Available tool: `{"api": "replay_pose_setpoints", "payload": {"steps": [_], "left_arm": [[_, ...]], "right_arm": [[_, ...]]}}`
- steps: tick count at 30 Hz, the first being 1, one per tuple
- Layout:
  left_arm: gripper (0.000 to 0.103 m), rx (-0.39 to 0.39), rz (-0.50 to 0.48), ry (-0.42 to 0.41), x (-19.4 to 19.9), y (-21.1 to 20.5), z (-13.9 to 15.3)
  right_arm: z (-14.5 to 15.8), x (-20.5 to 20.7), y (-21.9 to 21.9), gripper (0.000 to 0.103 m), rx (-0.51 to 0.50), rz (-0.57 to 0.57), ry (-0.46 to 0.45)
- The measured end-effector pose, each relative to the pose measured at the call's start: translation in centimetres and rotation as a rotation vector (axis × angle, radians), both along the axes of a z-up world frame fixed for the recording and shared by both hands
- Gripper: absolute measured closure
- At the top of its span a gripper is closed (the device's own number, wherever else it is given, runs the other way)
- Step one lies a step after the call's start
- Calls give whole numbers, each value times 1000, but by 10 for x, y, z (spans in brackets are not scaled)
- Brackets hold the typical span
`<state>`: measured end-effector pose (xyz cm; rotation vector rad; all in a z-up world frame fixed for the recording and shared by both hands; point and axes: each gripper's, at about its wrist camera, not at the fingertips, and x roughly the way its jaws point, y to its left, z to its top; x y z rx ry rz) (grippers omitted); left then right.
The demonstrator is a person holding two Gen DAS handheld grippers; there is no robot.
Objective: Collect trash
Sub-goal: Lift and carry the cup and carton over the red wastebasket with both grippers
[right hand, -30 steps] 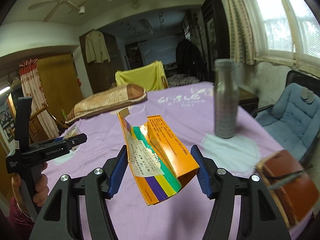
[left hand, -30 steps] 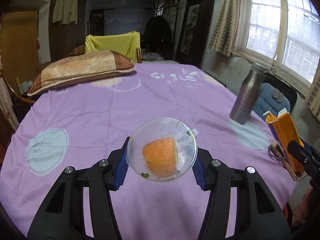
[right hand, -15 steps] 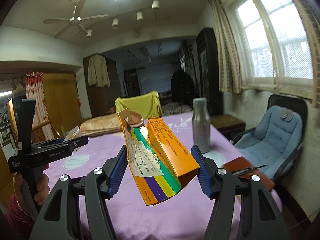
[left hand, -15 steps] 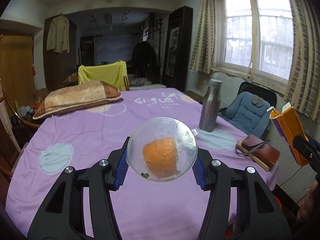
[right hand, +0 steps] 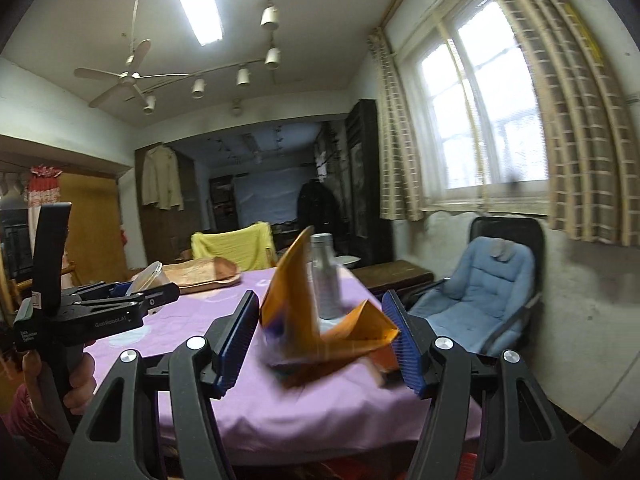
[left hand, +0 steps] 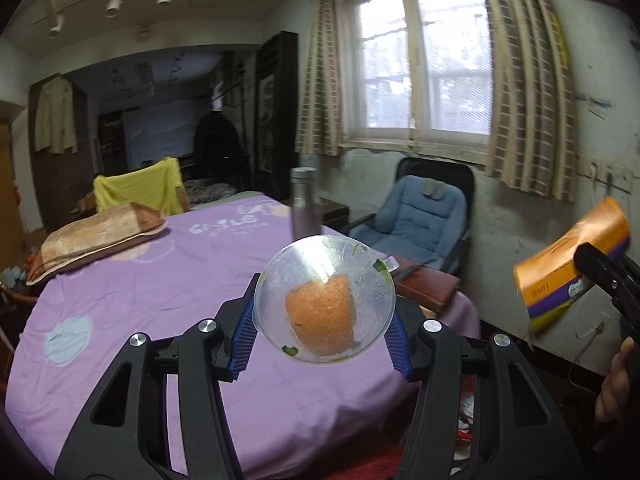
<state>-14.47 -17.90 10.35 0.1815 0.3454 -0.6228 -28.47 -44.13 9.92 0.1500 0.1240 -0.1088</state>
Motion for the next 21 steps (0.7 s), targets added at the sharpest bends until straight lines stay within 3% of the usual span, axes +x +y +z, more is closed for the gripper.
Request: {"api": "replay_pose_setpoints", "payload": {"steps": [4, 6, 8, 10, 12, 17, 21], "left_arm": [[49, 38, -112, 55, -10, -42, -18], [49, 57, -174, 103, -12, -66, -31], [49, 80, -220, 130, -14, -87, -43], [49, 114, -258, 142, -17, -109, -56], [49, 146, -298, 166, -19, -131, -71], [49, 237, -352, 222, -18, -175, -107], [49, 268, -386, 258, -13, -194, -123]], "right_arm": [[-19, -19, -28, 46, 26, -53, 43], [-33, -22, -44, 55, 46, -91, 85], [-46, -22, -60, 72, 81, -107, 129], [-63, -21, -78, 77, 113, -133, 177], [-82, -14, -95, 78, 142, -154, 219], [-162, 10, -152, 85, 379, -206, 360], [-184, 5, -169, 83, 456, -240, 387]]}}
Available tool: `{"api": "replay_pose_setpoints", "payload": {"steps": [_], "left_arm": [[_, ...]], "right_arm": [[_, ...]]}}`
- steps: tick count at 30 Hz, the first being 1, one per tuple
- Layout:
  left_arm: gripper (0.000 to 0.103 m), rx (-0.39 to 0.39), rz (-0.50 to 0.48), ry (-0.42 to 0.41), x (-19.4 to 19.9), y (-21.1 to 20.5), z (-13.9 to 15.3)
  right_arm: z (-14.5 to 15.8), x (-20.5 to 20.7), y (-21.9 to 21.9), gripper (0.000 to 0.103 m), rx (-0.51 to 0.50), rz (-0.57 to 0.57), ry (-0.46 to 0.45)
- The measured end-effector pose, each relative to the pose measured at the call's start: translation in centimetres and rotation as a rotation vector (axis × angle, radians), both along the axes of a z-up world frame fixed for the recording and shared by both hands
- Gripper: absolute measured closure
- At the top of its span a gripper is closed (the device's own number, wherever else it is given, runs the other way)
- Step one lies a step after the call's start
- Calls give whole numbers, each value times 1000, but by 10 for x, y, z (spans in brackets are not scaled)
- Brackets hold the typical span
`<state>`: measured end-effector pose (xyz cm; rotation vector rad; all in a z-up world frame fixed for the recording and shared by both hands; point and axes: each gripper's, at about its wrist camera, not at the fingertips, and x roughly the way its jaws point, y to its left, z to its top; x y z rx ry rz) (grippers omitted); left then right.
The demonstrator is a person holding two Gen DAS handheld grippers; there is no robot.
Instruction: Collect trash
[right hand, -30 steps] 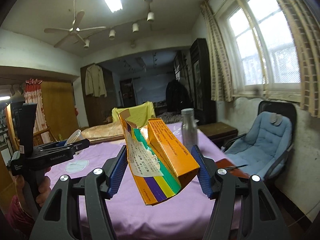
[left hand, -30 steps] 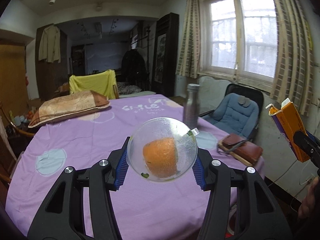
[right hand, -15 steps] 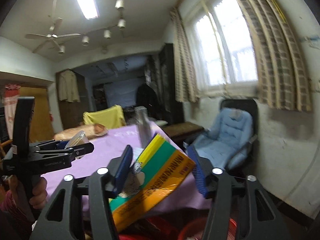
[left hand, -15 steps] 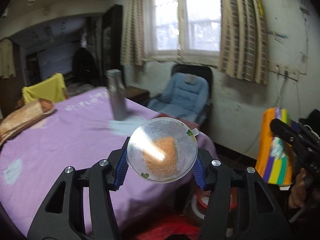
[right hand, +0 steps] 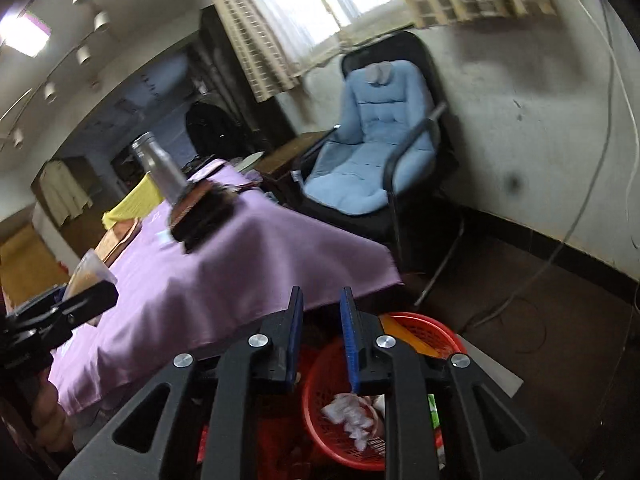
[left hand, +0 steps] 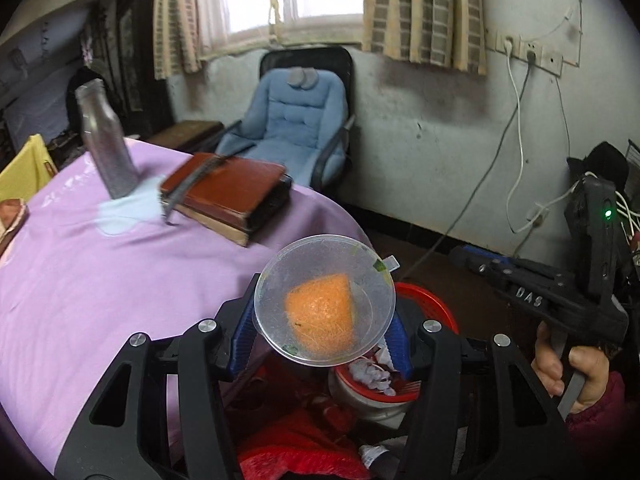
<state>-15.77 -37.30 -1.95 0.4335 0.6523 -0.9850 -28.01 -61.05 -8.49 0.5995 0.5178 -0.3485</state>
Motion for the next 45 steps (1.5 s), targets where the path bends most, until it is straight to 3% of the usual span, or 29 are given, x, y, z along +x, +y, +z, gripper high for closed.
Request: {"api": "replay_pose_setpoints", "payload": {"steps": [7, 16, 19, 20, 23, 32, 45], "left_arm": [[49, 74, -90, 53, -9, -35, -30], [48, 193, -213, 146, -23, -83, -79], [35, 214, -226, 152, -27, -91, -86], [29, 212, -222, 143, -29, -91, -87], [26, 210, -206, 108, -31, -87, -87], [25, 190, -146, 61, -33, -61, -81], [25, 36, -87, 5, -33, -3, -28]], "right_arm": [[-3, -26, -17, 77, -55, -87, -15], [-3, -38, -22, 74, -66, -103, -26], [-3, -41, -24, 73, -61, -109, -25], [-4, -43, -26, 72, -57, -110, -27], [-3, -46, -27, 69, -47, -110, -29], [11, -40, -12, 69, -80, -64, 0], [66, -25, 45, 68, -197, 85, 49]]}}
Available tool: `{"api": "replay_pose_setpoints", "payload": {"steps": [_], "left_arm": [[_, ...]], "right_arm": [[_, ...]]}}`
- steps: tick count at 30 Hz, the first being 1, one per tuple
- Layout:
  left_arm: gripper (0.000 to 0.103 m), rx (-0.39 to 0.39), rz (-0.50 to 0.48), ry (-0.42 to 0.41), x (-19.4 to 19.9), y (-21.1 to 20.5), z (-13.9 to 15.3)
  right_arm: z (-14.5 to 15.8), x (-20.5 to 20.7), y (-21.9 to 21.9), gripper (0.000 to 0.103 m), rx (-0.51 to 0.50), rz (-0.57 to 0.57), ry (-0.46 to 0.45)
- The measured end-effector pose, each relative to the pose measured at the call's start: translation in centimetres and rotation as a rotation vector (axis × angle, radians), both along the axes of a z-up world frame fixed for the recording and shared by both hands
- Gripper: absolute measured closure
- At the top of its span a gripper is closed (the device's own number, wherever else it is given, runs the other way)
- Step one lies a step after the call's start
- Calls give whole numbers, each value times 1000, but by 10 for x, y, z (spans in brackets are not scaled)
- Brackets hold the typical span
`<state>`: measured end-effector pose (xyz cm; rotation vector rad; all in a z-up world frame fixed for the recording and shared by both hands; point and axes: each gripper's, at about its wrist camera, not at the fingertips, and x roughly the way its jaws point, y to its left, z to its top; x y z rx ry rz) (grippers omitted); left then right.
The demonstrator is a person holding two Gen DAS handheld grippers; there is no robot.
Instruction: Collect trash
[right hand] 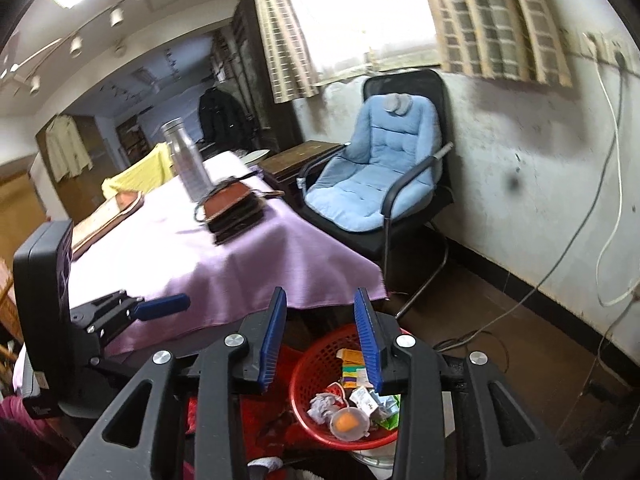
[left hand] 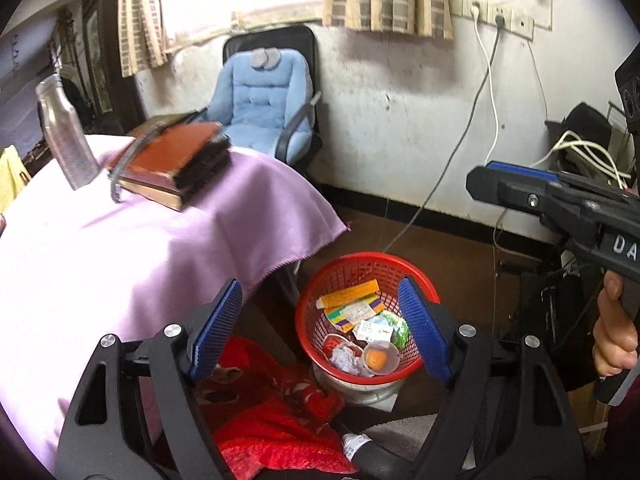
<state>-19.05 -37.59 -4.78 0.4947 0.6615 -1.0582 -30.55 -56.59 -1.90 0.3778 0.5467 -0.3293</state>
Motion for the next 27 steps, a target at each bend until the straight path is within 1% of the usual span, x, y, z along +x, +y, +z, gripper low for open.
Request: {"api": "replay_pose_setpoints", "payload": {"steps": [7, 11, 18, 22, 26, 27], "left_arm": [[25, -66, 47, -29, -1, 20, 26], [25, -85, 67, -47, -6, 26, 36], [24, -70, 98, -59, -11, 28, 40], [24, -94, 117, -71, -9, 26, 58], [24, -127, 114, -46, -6, 22, 78], [22, -132, 111, -37, -6, 22, 81]], "right_arm": [[32, 2, 27, 67, -79, 91, 45], [42, 0, 34, 65, -105, 137, 72], [41, -7, 35, 64, -109, 186, 116], [42, -13, 30, 64, -120, 186, 111], [35, -15, 21, 63, -99, 193, 110], [32, -15, 19, 62, -93, 193, 117]]}}
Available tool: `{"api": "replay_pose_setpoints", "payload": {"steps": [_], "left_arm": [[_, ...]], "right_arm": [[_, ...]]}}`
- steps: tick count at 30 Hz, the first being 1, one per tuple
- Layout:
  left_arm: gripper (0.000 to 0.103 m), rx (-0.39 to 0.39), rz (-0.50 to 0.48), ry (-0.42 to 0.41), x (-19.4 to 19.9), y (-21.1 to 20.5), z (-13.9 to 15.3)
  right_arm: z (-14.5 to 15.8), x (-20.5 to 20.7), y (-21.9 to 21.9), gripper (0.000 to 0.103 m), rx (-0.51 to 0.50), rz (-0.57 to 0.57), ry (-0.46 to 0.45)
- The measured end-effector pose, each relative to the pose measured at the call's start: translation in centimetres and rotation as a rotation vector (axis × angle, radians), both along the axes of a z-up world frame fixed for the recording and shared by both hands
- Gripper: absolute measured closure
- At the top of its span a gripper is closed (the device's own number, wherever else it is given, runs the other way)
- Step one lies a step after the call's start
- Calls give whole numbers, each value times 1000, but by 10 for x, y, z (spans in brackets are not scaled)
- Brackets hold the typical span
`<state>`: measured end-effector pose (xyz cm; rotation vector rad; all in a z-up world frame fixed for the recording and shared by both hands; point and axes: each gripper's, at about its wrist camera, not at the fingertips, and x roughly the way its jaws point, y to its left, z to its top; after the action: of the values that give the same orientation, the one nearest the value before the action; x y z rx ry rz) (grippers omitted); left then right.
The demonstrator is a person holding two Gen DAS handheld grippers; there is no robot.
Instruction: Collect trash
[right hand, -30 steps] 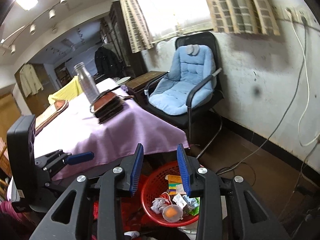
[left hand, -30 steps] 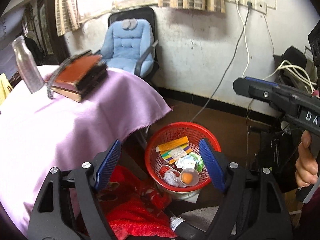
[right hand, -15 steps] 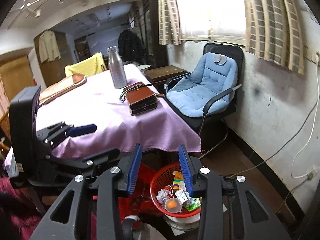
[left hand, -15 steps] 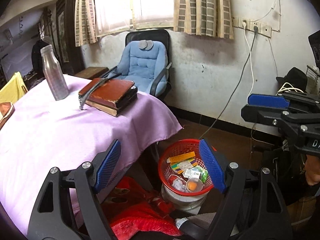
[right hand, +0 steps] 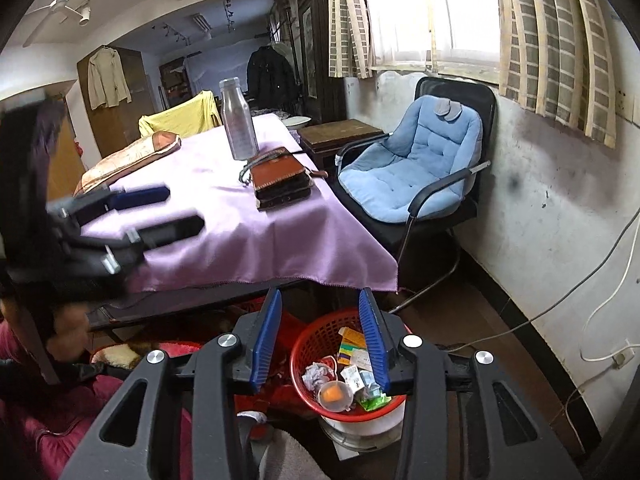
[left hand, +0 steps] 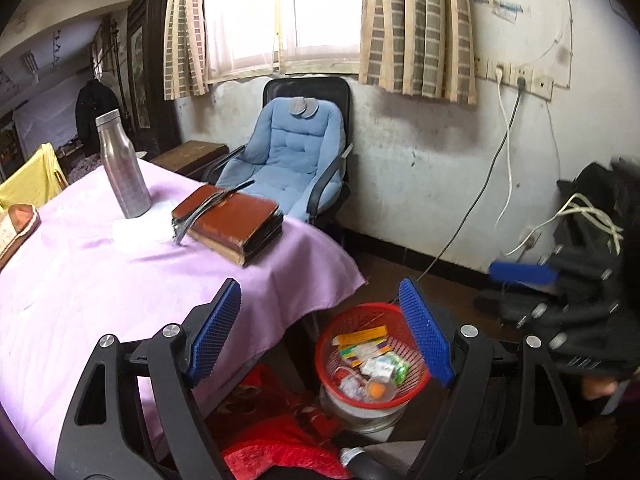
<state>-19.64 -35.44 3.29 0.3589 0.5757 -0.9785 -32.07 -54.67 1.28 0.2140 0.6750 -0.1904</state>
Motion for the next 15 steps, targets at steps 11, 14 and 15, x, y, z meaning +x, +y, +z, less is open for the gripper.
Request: {"api": "replay_pose_setpoints", "payload": {"steps": [11, 14, 15], "left_arm": [[19, 150, 8, 118, 11, -28, -70], [19, 212, 7, 158, 14, -34, -103], [19, 235, 4, 178, 16, -36, -114]], "right_arm": [[-58, 19, -31, 54, 91, -38, 151], [-75, 25, -41, 47, 107, -59, 196], [-82, 27, -44, 47, 111, -66, 216]]}}
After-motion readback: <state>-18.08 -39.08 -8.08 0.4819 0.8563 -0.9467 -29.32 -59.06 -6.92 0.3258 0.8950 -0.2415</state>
